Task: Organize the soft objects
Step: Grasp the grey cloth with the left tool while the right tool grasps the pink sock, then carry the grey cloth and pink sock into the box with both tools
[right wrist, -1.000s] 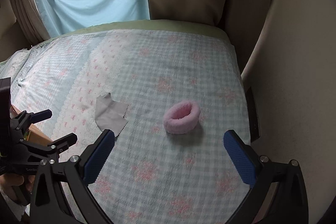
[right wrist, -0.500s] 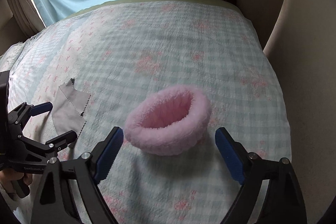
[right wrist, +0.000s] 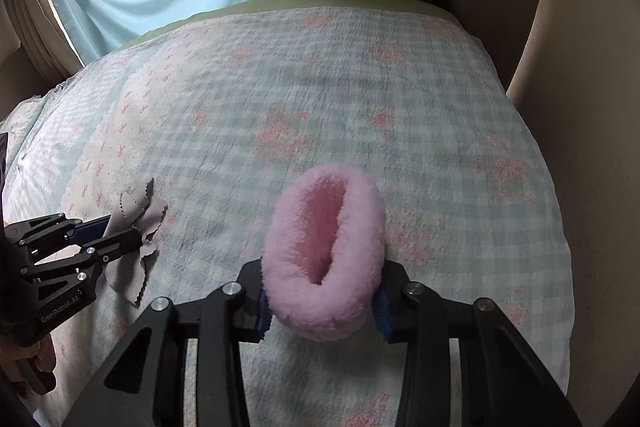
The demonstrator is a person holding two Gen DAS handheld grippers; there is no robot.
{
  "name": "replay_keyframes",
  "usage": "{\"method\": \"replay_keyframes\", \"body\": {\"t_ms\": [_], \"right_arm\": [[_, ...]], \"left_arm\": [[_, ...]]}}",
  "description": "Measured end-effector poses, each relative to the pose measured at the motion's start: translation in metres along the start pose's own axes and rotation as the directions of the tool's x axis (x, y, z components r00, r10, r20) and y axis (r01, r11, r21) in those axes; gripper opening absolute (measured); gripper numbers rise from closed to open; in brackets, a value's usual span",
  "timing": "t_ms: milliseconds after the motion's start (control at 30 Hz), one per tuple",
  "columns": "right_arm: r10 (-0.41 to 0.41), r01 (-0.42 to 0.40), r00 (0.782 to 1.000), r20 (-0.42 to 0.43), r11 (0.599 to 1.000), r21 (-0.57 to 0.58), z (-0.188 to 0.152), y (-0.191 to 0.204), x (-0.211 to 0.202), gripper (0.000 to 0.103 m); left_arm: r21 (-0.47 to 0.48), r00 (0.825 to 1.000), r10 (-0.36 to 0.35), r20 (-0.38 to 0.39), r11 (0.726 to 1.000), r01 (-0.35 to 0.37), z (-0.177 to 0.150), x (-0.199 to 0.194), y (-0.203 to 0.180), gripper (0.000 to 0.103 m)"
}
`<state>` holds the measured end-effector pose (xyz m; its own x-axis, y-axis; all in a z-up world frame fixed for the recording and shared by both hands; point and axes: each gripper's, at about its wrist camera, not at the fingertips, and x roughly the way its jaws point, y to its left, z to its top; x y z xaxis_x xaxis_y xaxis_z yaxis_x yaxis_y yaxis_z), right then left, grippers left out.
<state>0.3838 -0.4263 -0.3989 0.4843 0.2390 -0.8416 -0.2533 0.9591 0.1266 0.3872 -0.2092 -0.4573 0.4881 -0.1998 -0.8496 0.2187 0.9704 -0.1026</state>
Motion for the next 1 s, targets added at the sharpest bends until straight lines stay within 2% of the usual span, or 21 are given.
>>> {"method": "replay_keyframes", "body": {"t_ms": [267, 500, 733, 1000], "right_arm": [[-0.008, 0.008, 1.0, 0.013, 0.999, 0.053, -0.002, -0.001, -0.008, 0.03], [-0.018, 0.014, 0.999, 0.046, 0.995, 0.095, 0.006, -0.003, -0.036, 0.03], [-0.022, 0.013, 0.996, 0.084, 0.995, 0.103, 0.017, 0.013, -0.09, 0.03], [-0.01, -0.003, 0.992, 0.126, 0.995, 0.104, 0.031, 0.055, -0.172, 0.03]], "left_arm": [[-0.03, 1.0, -0.02, 0.007, 0.999, 0.02, 0.003, -0.013, 0.001, 0.011], [-0.04, 0.998, -0.034, 0.045, 0.999, 0.036, 0.016, -0.051, -0.004, 0.011], [-0.033, 0.993, -0.045, 0.107, 0.998, 0.049, 0.033, -0.119, -0.012, 0.011], [-0.07, 0.983, -0.025, 0.181, 0.997, 0.038, 0.043, -0.228, -0.004, 0.011]]}}
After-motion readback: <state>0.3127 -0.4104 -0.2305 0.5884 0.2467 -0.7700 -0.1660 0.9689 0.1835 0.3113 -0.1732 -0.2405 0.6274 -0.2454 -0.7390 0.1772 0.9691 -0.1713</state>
